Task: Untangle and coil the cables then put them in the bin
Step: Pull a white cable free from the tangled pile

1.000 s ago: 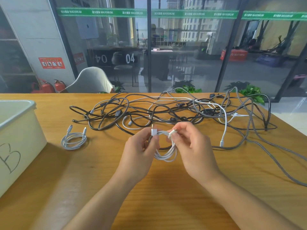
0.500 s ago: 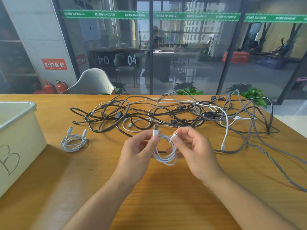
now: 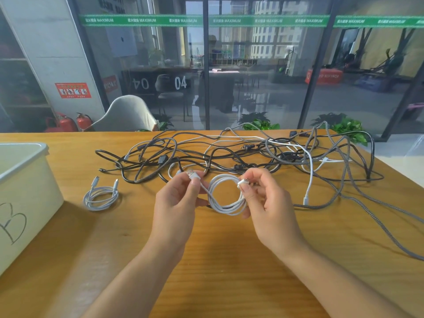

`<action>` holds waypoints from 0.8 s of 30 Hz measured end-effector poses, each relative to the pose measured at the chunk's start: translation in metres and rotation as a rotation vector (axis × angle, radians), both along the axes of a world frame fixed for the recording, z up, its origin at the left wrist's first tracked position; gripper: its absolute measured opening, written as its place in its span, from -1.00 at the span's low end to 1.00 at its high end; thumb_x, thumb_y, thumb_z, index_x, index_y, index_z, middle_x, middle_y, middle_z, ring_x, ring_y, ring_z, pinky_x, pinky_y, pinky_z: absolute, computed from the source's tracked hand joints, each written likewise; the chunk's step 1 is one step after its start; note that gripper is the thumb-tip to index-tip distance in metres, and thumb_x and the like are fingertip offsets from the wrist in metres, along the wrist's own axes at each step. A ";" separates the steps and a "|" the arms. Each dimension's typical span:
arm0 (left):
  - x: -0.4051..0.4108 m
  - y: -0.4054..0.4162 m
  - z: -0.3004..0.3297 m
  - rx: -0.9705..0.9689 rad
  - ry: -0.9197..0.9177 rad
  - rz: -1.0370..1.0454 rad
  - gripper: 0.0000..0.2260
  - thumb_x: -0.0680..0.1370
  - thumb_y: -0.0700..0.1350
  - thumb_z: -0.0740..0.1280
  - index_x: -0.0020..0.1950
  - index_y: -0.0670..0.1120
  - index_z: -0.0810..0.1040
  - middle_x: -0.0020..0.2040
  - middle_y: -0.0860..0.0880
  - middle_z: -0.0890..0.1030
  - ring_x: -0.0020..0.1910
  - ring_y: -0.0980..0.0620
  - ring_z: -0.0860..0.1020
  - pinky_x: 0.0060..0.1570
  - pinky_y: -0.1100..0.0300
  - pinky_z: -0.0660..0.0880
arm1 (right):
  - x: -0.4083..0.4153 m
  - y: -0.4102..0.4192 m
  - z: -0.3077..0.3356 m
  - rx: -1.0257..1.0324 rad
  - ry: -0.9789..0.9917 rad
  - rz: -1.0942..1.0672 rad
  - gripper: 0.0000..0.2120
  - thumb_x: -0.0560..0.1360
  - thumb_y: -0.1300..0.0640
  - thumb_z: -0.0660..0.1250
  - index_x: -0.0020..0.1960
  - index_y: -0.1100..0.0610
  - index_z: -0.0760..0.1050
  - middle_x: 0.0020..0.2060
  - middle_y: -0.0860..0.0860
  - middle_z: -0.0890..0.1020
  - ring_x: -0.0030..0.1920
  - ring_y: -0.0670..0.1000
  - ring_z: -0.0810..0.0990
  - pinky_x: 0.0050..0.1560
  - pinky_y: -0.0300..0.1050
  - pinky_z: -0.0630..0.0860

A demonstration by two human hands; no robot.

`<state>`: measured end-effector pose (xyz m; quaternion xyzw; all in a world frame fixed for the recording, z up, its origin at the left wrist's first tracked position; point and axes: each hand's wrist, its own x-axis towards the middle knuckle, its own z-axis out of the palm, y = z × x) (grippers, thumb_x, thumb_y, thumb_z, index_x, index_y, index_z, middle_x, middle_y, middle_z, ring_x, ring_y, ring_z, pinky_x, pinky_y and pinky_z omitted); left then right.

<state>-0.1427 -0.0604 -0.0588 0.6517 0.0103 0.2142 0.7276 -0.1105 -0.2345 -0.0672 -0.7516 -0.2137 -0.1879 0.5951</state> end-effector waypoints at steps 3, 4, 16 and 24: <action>0.000 0.003 0.001 -0.101 0.059 0.018 -0.89 0.66 -0.16 0.36 0.17 -0.11 0.60 -0.07 -0.12 0.74 -0.14 -0.02 0.65 -0.12 0.06 0.59 | -0.005 0.003 0.001 -0.017 -0.104 -0.001 -0.94 0.66 0.12 0.32 0.07 -0.03 0.52 -0.16 -0.09 0.62 -0.28 0.00 0.61 -0.38 -0.12 0.61; 0.000 0.004 0.002 -0.125 0.077 0.030 -0.85 0.64 -0.16 0.39 0.21 -0.10 0.57 -0.09 -0.13 0.74 -0.17 0.00 0.65 -0.15 0.07 0.59 | -0.007 0.004 0.001 -0.012 -0.124 0.006 -0.95 0.66 0.10 0.31 0.08 -0.04 0.52 -0.11 -0.09 0.63 -0.27 0.01 0.62 -0.38 -0.14 0.60; -0.002 0.004 0.002 0.270 0.149 -0.046 -0.74 0.69 -0.09 0.29 -0.05 0.01 0.77 -0.21 -0.04 0.73 -0.16 -0.09 0.68 -0.09 0.04 0.68 | -0.013 0.005 0.003 0.081 -0.114 0.052 -0.93 0.63 0.07 0.31 0.09 -0.07 0.53 0.02 -0.10 0.67 -0.09 0.06 0.66 -0.43 -0.07 0.63; -0.010 -0.002 0.010 0.234 0.103 -0.256 -0.81 0.58 0.04 0.44 -0.03 -0.06 0.76 -0.13 -0.09 0.74 -0.08 -0.13 0.69 0.04 0.02 0.65 | -0.003 -0.003 0.004 0.147 0.042 0.030 -0.96 0.66 0.18 0.33 0.09 0.08 0.54 -0.20 0.05 0.65 -0.23 0.06 0.66 -0.41 -0.09 0.59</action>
